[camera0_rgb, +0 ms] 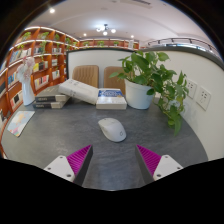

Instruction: Arrange mouse

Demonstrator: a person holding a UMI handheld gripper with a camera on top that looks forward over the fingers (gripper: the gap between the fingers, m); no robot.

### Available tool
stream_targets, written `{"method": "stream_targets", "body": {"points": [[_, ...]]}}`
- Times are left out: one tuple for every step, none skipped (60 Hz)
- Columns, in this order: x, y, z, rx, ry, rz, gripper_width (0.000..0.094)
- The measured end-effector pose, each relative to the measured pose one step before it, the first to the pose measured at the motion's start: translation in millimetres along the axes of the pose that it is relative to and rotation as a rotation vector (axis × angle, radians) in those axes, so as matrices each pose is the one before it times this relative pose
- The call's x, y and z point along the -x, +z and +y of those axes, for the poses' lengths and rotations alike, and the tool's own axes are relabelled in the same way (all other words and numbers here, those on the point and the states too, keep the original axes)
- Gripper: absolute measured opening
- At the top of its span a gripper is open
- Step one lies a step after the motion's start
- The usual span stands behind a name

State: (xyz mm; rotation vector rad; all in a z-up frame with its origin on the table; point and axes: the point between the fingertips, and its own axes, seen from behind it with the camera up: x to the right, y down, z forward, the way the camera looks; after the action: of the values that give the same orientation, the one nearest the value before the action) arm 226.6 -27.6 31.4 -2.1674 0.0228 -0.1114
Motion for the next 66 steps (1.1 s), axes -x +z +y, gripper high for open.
{"method": "stream_targets", "body": {"points": [[-1.87, 7.21, -2.25, 0.00276, -0.0010, 0.00037, 0.0855], [-1.45, 7.10, -1.70, 0.00415, -0.0007, -0.00120, 0.0857], [-0.90, 6.82, -1.92, 0.00546, -0.0007, -0.00206, 0.0857], [-0.97, 6.79, -1.65, 0.00644, -0.0008, -0.00142, 0.0857], [-0.94, 6.43, -1.38, 0.00667, -0.0002, -0.00047, 0.0856], [-1.20, 6.23, -1.63, 0.00558, 0.0005, -0.00050, 0.0858], [-1.04, 5.95, -2.03, 0.00386, 0.0003, -0.00149, 0.0857], [-0.85, 5.53, -2.40, 0.00173, 0.0000, -0.00235, 0.0856], [-0.56, 5.25, -2.35, 0.00137, -0.0005, -0.00340, 0.0858], [0.43, 6.92, -2.51, 0.00157, 0.0004, -0.00478, 0.0857], [-0.35, 5.46, -2.08, 0.00224, -0.0001, -0.00299, 0.0857], [-0.48, 5.12, -2.15, 0.00223, 0.0002, -0.00294, 0.0858], [-0.27, 5.12, -2.35, 0.00245, 0.0005, -0.00331, 0.0857], [-0.12, 4.95, -2.18, 0.00228, 0.0010, -0.00351, 0.0858], [0.36, 4.66, -1.83, 0.00234, 0.0015, -0.00465, 0.0858], [1.05, 4.38, -1.85, 0.00252, 0.0014, -0.00803, 0.0864], [0.53, 3.95, -1.70, 0.00249, 0.0030, -0.00460, 0.0859], [-3.49, 2.71, -2.30, 0.00340, 0.0031, -0.00096, 0.0854], [1.61, 3.73, -1.10, -0.00137, 0.0021, 0.00533, 0.0854], [-0.70, 3.04, -1.75, 0.00016, 0.0014, 0.00433, 0.0857], [-0.56, 3.17, -1.95, -0.00029, 0.0009, 0.00334, 0.0855], [-0.99, 2.77, -1.89, -0.00080, 0.0012, 0.00378, 0.0853], [-1.21, 2.86, -1.69, -0.00017, 0.0024, 0.00454, 0.0851], [-1.00, 2.78, -1.33, 0.00042, 0.0036, 0.00366, 0.0849], [-0.14, 2.60, -0.79, 0.00233, 0.0051, 0.00040, 0.0847], [0.17, 2.39, -0.47, 0.00375, 0.0063, -0.00123, 0.0842], [0.13, 2.53, -0.29, 0.00475, 0.0070, -0.00136, 0.0836], [-0.71, 2.68, -0.52, 0.00456, 0.0078, -0.00497, 0.0832], [0.91, 2.10, -1.86, -0.00373, 0.0116, -0.00339, 0.0817], [0.92, 1.65, -1.26, -0.00167, 0.0109, -0.00255, 0.0800], [0.21, 1.00, -0.07, 0.00207, 0.0082, 0.00095, 0.0784], [-0.84, 1.22, -1.83, -0.00538, 0.0000, 0.00583, 0.0762], [-0.52, 0.75, 0.21, 0.00206, -0.0032, 0.00447, 0.0721], [0.62, 0.68, -0.89, -0.00231, -0.0034, -0.00014, 0.0691], [1.38, 0.64, -0.57, -0.00019, -0.0003, -0.00201, 0.0675], [0.82, 0.79, -0.29, 0.00095, 0.0016, 0.00149, 0.0579], [-0.91, 1.42, -1.09, 0.00012, 0.0005, 0.00864, 0.0533], [-0.23, 0.78, -0.17, 0.00139, -0.0029, 0.01018, 0.0533], [0.23, 0.36, -0.56, -0.00114, -0.0010, 0.00570, 0.0530], [0.92, 0.40, 0.06, 0.00178, -0.0006, 0.00300, 0.0518], [0.80, 0.31, -0.11, 0.00181, 0.0002, 0.00227, 0.0511], [0.17, 0.38, -0.15, 0.00099, 0.0010, 0.00398, 0.0511], [0.07, -0.87, 0.21, 0.00111, 0.0028, 0.00477, 0.0496], [0.14, 0.94, 0.09, 0.00350, 0.0044, 0.00516, 0.0489], [0.06, 0.18, 0.42, 0.00451, 0.0026, 0.00433, 0.0477], [0.05, 0.08, 0.26, 0.00465, -0.0004, 0.00333, 0.0469], [0.29, 0.36, 0.20, 0.00634, -0.0006, 0.00164, 0.0451], [0.52, 0.33, 0.28, 0.00727, -0.0015, 0.00116, 0.0442], [0.30, 0.33, 0.15, 0.00709, -0.0008, 0.00152, 0.0428], [0.23, 0.13, 0.34, 0.00860, 0.0028, 0.00267, 0.0419], [0.29, -0.67, 1.02, 0.00958, 0.0054, 0.00352, 0.0415], [0.42, -0.50, -0.21, 0.00938, 0.0042, 0.00432, 0.0401], [-0.02, -0.54, 0.38, 0.01084, 0.0066, 0.00433, 0.0401], [0.40, -0.76, 0.25, 0.01181, 0.0068, 0.00395, 0.0385], [0.22, -1.48, 0.30, 0.01182, 0.0081, 0.00724, 0.0384], [0.16, -2.06, -0.15, 0.01011, 0.0093, 0.00932, 0.0382], [0.53, -3.07, -1.06, 0.00705, 0.0091, 0.01033, 0.0383], [0.84, -4.34, -3.03, 0.00078, 0.0073, 0.01038, 0.0384], [1.72, -5.26, -4.95, -0.00647, 0.0068, 0.01230, 0.0384], [2.16, -6.40, -4.58, -0.00936, 0.0020, 0.01289, 0.0384], [2.65, -6.81, -6.92, -0.01341, 0.0026, 0.01224, 0.0384], [3.20, -8.05, -8.10, -0.01658, 0.0036, 0.01138, 0.0386], [4.22, -8.59, -8.95, -0.01872, 0.0034, 0.00884, 0.0385], [5.25, -9.01, -8.91, -0.01818, 0.0020, 0.00707, 0.0385], [4.64, -9.11, -10.77, -0.01386, 0.0015, 0.00447, 0.0386], [6.99, -10.07, -8.61, -0.01818, 0.0021, 0.00767, 0.0385]]}}
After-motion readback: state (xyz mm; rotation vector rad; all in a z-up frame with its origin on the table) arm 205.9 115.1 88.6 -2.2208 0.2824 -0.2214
